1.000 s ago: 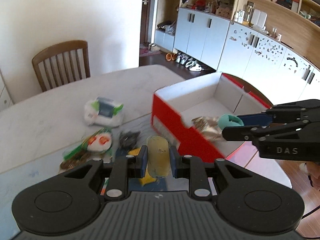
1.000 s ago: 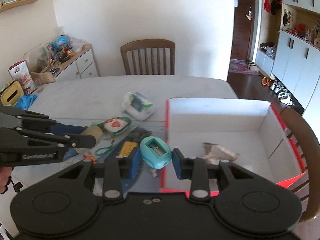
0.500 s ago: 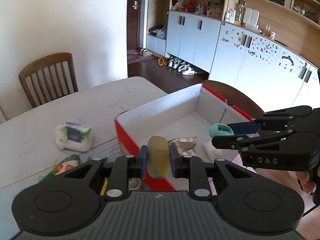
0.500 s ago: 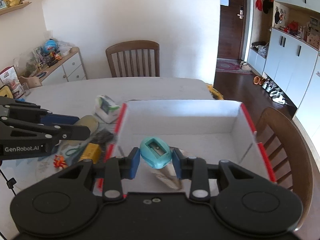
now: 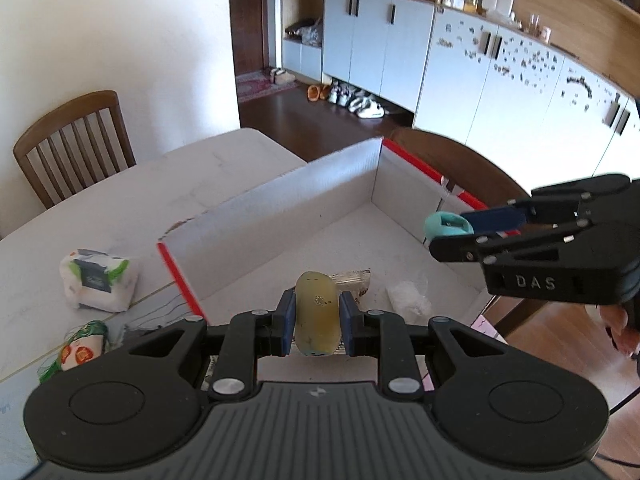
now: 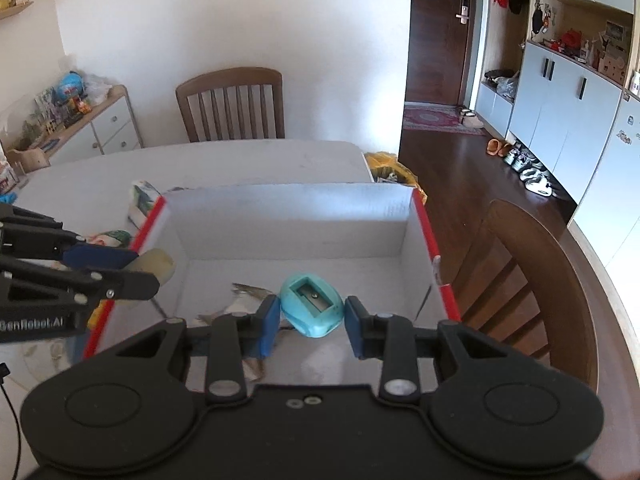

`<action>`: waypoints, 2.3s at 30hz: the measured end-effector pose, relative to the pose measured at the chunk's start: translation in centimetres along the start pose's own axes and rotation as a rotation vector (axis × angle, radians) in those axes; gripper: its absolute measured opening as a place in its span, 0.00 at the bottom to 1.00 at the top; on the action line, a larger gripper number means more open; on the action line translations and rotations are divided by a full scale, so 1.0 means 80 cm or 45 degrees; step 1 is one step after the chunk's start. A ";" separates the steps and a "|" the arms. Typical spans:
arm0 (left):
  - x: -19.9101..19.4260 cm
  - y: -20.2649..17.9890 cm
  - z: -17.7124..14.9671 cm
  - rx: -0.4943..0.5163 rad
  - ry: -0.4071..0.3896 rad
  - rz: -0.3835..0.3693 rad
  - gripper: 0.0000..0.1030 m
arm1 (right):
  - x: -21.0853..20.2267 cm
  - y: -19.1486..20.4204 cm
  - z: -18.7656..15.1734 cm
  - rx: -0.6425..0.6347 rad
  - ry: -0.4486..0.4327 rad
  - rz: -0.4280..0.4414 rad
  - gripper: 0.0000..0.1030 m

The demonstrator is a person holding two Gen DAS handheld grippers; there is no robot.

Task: Organize objects
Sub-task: 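Carry the sharpener and beige cylinder over the shoebox, then open right gripper to drop sharpener while left gripper releases beige cylinder, then withdraw both open grippers from the shoebox toward the table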

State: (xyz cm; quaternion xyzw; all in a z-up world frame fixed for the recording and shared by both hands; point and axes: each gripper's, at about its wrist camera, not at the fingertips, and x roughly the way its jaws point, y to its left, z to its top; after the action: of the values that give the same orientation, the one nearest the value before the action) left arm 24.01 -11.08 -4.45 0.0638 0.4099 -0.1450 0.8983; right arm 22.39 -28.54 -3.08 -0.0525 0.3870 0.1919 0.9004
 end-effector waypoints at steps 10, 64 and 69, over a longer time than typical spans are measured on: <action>0.066 0.004 0.010 -0.017 0.118 0.076 0.22 | 0.058 -0.009 -0.004 -0.062 0.134 -0.009 0.33; 0.040 0.042 0.006 -0.149 0.141 0.002 0.51 | 0.032 -0.011 0.001 0.012 0.142 0.103 0.53; 0.011 0.050 -0.001 -0.110 0.094 0.009 0.55 | 0.012 0.004 0.001 0.040 0.095 0.113 0.57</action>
State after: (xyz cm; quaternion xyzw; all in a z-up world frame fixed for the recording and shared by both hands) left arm 25.76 -7.42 -5.23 0.0317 0.4485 -0.1214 0.8849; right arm 22.90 -27.95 -3.71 -0.0282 0.4253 0.2236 0.8766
